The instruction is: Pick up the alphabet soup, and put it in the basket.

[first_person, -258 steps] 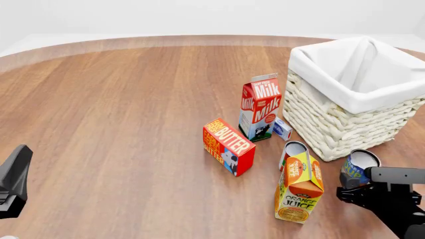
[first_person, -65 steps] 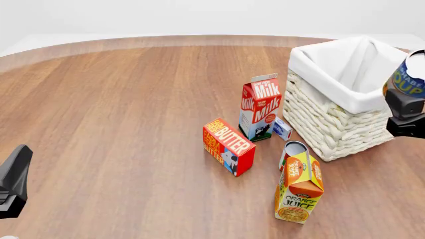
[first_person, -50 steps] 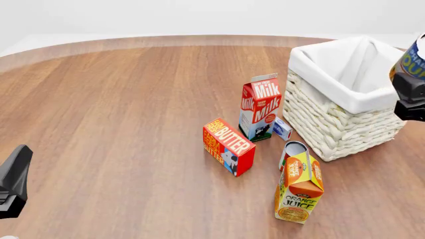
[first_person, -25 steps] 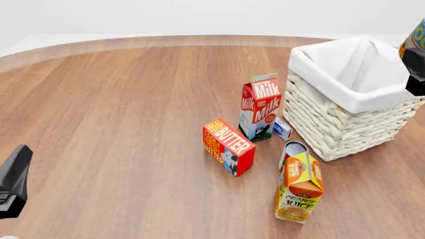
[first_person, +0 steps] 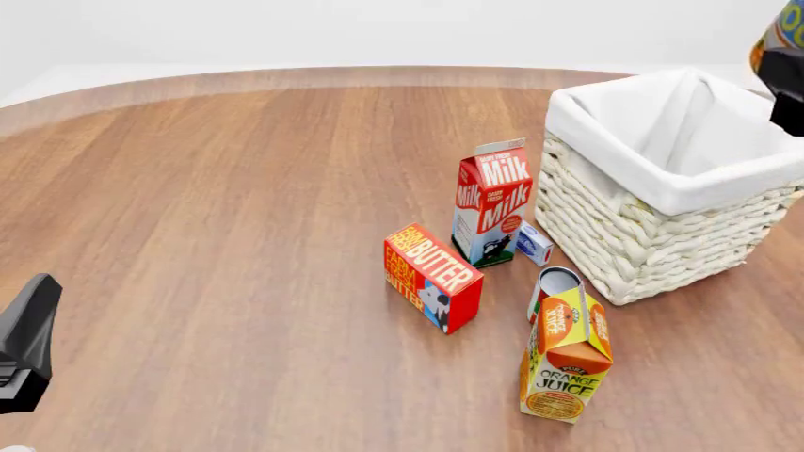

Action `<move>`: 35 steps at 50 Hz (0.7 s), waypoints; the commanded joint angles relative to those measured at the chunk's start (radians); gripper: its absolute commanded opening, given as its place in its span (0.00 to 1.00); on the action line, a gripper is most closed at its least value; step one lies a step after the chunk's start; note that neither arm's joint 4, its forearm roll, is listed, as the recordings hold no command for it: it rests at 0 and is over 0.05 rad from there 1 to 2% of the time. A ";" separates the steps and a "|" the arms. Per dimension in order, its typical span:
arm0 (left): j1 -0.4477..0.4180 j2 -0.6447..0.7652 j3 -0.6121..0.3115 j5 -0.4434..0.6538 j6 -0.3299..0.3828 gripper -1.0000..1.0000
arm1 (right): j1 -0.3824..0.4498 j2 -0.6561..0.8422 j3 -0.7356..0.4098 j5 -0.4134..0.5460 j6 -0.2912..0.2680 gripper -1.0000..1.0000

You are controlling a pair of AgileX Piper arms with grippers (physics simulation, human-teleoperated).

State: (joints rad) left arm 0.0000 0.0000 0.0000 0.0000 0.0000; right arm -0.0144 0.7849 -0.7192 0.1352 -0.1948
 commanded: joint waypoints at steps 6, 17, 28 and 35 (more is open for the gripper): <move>0.000 0.000 0.000 0.000 0.000 1.00 | 0.013 0.067 -0.081 0.009 0.034 0.00; 0.000 0.000 0.000 0.000 0.000 1.00 | 0.020 0.120 -0.118 0.008 0.059 0.00; 0.000 0.000 0.000 0.000 0.000 1.00 | 0.004 0.167 -0.153 0.021 0.059 0.00; 0.000 0.000 0.000 0.000 0.000 1.00 | -0.012 0.195 -0.168 0.023 0.061 0.00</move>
State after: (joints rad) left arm 0.0000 0.0000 0.0000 0.0000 0.0000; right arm -0.0104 0.9436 -0.8501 0.1538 -0.1577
